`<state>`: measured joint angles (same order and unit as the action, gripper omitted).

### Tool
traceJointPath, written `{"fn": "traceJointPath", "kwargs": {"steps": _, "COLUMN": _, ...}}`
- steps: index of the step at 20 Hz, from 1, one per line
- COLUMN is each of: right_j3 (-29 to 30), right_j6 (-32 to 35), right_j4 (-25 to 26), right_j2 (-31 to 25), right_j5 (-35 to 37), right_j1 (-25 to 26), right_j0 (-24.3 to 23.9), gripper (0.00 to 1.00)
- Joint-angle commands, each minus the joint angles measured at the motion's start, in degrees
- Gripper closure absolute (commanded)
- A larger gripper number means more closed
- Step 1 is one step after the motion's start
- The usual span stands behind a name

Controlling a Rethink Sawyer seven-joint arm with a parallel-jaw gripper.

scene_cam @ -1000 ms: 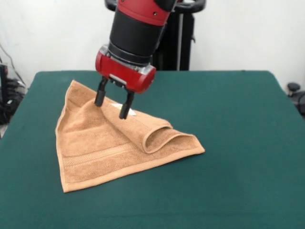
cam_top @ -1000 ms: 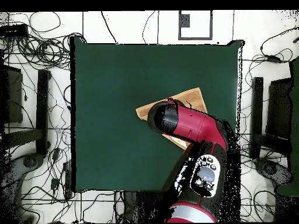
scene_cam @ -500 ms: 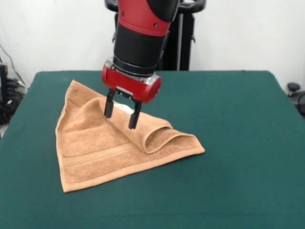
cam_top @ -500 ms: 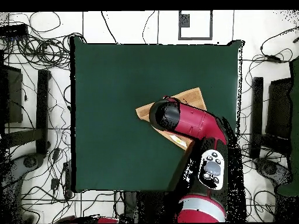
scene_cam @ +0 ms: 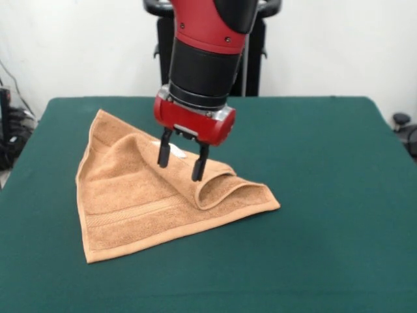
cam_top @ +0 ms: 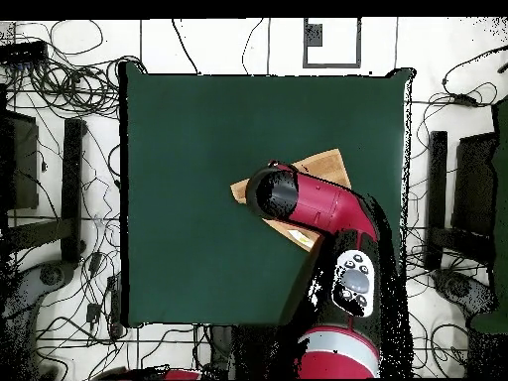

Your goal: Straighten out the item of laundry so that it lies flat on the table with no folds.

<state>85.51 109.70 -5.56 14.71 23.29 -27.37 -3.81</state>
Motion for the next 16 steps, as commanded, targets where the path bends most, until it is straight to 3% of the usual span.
{"fn": "traceJointPath", "kwargs": {"steps": 1, "right_j3": 4.4, "right_j6": 4.8, "right_j4": 0.9, "right_j2": -7.4, "right_j5": 3.8, "right_j1": 0.4, "right_j0": 2.1, "gripper": 0.00}}
{"fn": "traceJointPath", "kwargs": {"steps": 16, "right_j3": 4.3, "right_j6": 6.9, "right_j4": 0.3, "right_j2": -6.2, "right_j5": 4.6, "right_j1": 1.0, "right_j0": 4.5, "gripper": 0.00}}
